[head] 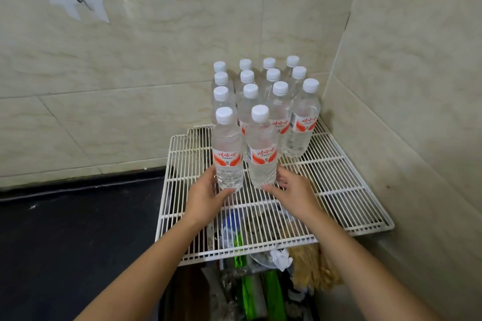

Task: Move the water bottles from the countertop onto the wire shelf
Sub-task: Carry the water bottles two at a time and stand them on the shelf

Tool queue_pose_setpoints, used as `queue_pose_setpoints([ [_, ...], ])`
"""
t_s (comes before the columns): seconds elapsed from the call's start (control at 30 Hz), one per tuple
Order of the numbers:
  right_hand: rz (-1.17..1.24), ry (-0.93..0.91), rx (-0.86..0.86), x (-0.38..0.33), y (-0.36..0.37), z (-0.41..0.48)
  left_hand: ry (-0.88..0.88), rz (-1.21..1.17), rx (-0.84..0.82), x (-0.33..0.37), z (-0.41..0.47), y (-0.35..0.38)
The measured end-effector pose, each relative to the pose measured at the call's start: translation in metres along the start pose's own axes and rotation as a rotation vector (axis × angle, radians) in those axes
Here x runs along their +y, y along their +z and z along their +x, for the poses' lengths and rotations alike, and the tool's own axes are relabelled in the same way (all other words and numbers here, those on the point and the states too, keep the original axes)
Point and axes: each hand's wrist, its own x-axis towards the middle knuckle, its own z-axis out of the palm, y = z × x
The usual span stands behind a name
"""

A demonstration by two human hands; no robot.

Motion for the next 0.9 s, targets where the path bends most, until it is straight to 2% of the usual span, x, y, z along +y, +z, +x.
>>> queue_pose_setpoints([
  [0.17, -0.295, -0.041, 0.104, -0.007, 0.014, 0.012, 0.041, 0.128, 0.075, 0.001, 0.005, 0.012],
  [0.33, -0.337, -0.04, 0.178, -0.01, 0.025, 0.022, 0.012, 0.215, 0.092, 0.0, 0.015, 0.012],
  [0.53, -0.403, -0.032, 0.156, -0.004, 0.028, 0.02, 0.008, 0.319, 0.068, -0.004, 0.016, 0.011],
  [0.6, -0.374, -0.004, 0.113, -0.003, 0.026, 0.022, -0.036, 0.29, -0.007, -0.008, 0.02, 0.007],
  [0.73, -0.069, 0.025, 0.022, -0.002, 0.016, 0.023, -0.105, 0.131, -0.136, 0.004, 0.019, -0.008],
  [0.83, -0.074, -0.007, 0.218, -0.005, 0.016, 0.012, -0.102, 0.108, -0.06, 0.007, 0.005, -0.016],
  [0.9, -0.128, -0.098, 0.363, -0.015, 0.019, 0.002, -0.052, 0.238, 0.067, 0.005, -0.012, -0.023],
])
